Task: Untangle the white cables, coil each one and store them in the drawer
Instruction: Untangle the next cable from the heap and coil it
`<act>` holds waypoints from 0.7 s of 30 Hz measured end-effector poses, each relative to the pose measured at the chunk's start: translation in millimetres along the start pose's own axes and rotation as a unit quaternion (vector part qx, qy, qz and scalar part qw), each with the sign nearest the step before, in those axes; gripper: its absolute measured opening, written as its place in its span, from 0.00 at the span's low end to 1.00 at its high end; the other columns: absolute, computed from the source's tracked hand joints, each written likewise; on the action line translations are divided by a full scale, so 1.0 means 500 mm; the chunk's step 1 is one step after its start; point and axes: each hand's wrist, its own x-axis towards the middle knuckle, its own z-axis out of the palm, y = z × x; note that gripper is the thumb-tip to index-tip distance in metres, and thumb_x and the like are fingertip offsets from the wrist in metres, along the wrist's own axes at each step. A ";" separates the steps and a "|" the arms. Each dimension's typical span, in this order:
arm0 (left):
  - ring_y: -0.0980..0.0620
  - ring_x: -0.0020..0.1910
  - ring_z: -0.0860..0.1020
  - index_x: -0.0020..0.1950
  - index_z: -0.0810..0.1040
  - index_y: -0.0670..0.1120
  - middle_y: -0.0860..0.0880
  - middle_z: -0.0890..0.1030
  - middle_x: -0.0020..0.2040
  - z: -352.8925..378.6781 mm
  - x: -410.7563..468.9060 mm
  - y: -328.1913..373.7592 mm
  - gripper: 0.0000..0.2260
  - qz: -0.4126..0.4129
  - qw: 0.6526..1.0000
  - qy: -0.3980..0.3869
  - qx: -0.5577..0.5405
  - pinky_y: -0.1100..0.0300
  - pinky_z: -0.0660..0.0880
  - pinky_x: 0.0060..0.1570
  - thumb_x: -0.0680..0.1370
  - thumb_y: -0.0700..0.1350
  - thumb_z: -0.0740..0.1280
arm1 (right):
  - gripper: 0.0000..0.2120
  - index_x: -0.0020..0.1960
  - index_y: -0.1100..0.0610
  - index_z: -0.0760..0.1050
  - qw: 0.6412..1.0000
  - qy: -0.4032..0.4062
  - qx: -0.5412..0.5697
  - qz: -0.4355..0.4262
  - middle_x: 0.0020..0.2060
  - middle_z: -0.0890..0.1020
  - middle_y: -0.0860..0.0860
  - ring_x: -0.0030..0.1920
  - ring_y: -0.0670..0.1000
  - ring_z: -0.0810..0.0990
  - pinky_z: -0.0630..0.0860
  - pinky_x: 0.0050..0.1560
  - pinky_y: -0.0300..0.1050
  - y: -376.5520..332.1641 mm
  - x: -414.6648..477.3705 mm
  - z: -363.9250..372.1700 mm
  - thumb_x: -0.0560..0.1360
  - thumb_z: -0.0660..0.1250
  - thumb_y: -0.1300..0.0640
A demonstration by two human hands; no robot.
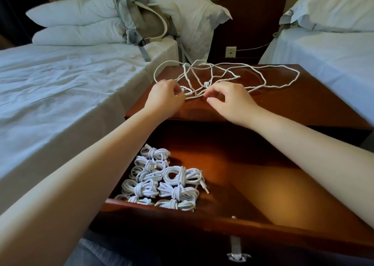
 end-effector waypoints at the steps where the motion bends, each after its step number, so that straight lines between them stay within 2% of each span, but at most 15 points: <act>1: 0.48 0.50 0.74 0.47 0.77 0.43 0.46 0.77 0.49 0.010 0.011 0.004 0.07 -0.009 1.000 0.002 -0.003 0.61 0.65 0.46 0.75 0.46 0.65 | 0.07 0.52 0.55 0.79 1.000 0.003 -0.011 0.009 0.49 0.80 0.49 0.49 0.48 0.76 0.73 0.52 0.45 0.011 0.015 0.004 0.76 0.64 0.58; 4: 0.50 0.49 0.71 0.46 0.71 0.46 0.49 0.72 0.47 0.038 0.030 0.018 0.12 -0.038 0.999 -0.009 -0.011 0.58 0.66 0.47 0.74 0.53 0.67 | 0.09 0.55 0.55 0.78 0.998 0.002 -0.046 0.032 0.50 0.77 0.50 0.52 0.49 0.74 0.72 0.53 0.46 0.045 0.052 0.018 0.76 0.64 0.59; 6: 0.51 0.46 0.72 0.46 0.72 0.45 0.50 0.74 0.45 0.054 0.038 0.025 0.11 -0.045 0.998 -0.035 -0.032 0.59 0.66 0.45 0.75 0.52 0.66 | 0.15 0.62 0.54 0.75 0.996 -0.022 -0.077 0.031 0.58 0.75 0.51 0.62 0.51 0.71 0.70 0.61 0.50 0.067 0.071 0.028 0.76 0.64 0.59; 9: 0.52 0.40 0.71 0.44 0.72 0.44 0.53 0.73 0.36 0.072 0.049 0.028 0.08 -0.023 0.999 -0.031 -0.024 0.64 0.56 0.35 0.78 0.47 0.63 | 0.20 0.70 0.50 0.69 0.987 -0.098 -0.125 0.025 0.69 0.68 0.49 0.70 0.52 0.62 0.63 0.69 0.53 0.090 0.091 0.040 0.78 0.62 0.56; 11: 0.52 0.38 0.69 0.42 0.72 0.43 0.53 0.71 0.34 0.079 0.056 0.025 0.08 -0.024 0.999 -0.010 -0.019 0.63 0.55 0.34 0.79 0.45 0.62 | 0.17 0.67 0.49 0.71 0.983 -0.123 -0.135 0.030 0.70 0.67 0.48 0.71 0.52 0.60 0.62 0.69 0.54 0.096 0.098 0.042 0.79 0.60 0.54; 14: 0.51 0.39 0.70 0.42 0.73 0.41 0.49 0.74 0.37 0.085 0.066 0.016 0.08 -0.049 0.998 0.007 -0.025 0.63 0.60 0.37 0.78 0.43 0.61 | 0.10 0.57 0.51 0.74 0.981 -0.105 -0.161 0.019 0.61 0.72 0.49 0.66 0.53 0.66 0.67 0.63 0.53 0.106 0.098 0.032 0.78 0.61 0.50; 16: 0.50 0.38 0.71 0.41 0.73 0.41 0.48 0.74 0.37 0.084 0.067 0.011 0.08 -0.065 0.997 0.010 -0.027 0.60 0.63 0.38 0.78 0.43 0.61 | 0.13 0.61 0.50 0.72 0.981 -0.096 -0.170 0.013 0.60 0.72 0.49 0.65 0.53 0.66 0.67 0.62 0.52 0.115 0.095 0.025 0.78 0.61 0.49; 19: 0.51 0.37 0.71 0.41 0.73 0.41 0.50 0.73 0.35 0.082 0.067 0.010 0.08 -0.080 0.996 0.013 -0.039 0.61 0.63 0.37 0.78 0.43 0.61 | 0.21 0.72 0.46 0.64 0.978 -0.109 -0.177 -0.003 0.66 0.67 0.49 0.68 0.52 0.62 0.64 0.65 0.52 0.118 0.100 0.025 0.79 0.59 0.49; 21: 0.51 0.38 0.71 0.41 0.74 0.41 0.50 0.73 0.35 0.081 0.066 0.012 0.08 -0.080 0.995 0.016 -0.049 0.60 0.63 0.37 0.78 0.43 0.62 | 0.18 0.69 0.46 0.68 0.974 -0.128 -0.188 -0.007 0.66 0.65 0.48 0.69 0.51 0.61 0.63 0.66 0.52 0.115 0.106 0.033 0.80 0.58 0.49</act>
